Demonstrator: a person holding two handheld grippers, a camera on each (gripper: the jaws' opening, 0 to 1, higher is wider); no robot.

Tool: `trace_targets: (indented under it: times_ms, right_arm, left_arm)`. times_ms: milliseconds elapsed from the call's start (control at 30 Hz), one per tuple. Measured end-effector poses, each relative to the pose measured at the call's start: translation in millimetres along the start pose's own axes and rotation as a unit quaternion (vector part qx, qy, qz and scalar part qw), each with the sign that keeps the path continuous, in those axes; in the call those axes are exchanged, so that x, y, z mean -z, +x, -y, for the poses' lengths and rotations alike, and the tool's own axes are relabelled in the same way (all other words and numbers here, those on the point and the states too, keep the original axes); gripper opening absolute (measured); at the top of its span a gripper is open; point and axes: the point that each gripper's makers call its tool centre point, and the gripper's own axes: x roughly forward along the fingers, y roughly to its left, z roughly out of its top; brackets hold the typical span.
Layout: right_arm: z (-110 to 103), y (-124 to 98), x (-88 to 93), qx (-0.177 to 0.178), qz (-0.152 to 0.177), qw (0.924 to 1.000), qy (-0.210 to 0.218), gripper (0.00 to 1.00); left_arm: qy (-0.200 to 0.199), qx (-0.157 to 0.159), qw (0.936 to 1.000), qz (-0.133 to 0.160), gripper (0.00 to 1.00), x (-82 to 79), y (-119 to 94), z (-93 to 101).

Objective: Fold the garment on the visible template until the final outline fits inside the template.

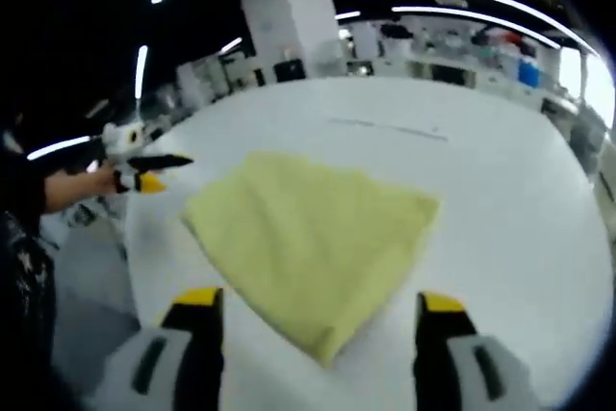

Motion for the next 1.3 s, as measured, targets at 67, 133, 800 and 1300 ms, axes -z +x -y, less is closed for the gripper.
trace_targets:
  times_ms: [67,133,800,1300]
  right_arm:
    - [-3.9,-3.4,5.1,-0.001,-0.001,1.0000,0.000,0.78]
    - [-5.9,-5.6,9.7,-0.002,-0.004,1.0000,0.001,0.74]
    - [-4.6,-7.6,45.0,0.037,0.013,0.9979,0.051,0.15]
    - [1.9,-4.1,46.9,0.072,0.049,0.9930,0.080,0.01]
  left_arm:
    - [0.009,0.000,0.9999,-0.004,0.70,3.5,-1.4,2.5]
    - [0.015,0.000,0.9999,-0.009,0.66,7.1,-2.2,6.1]
    - [-0.010,-0.025,0.9987,-0.042,0.20,50.8,-4.1,15.7]
    - [-0.106,-0.027,0.9937,-0.026,0.05,66.2,9.0,18.6]
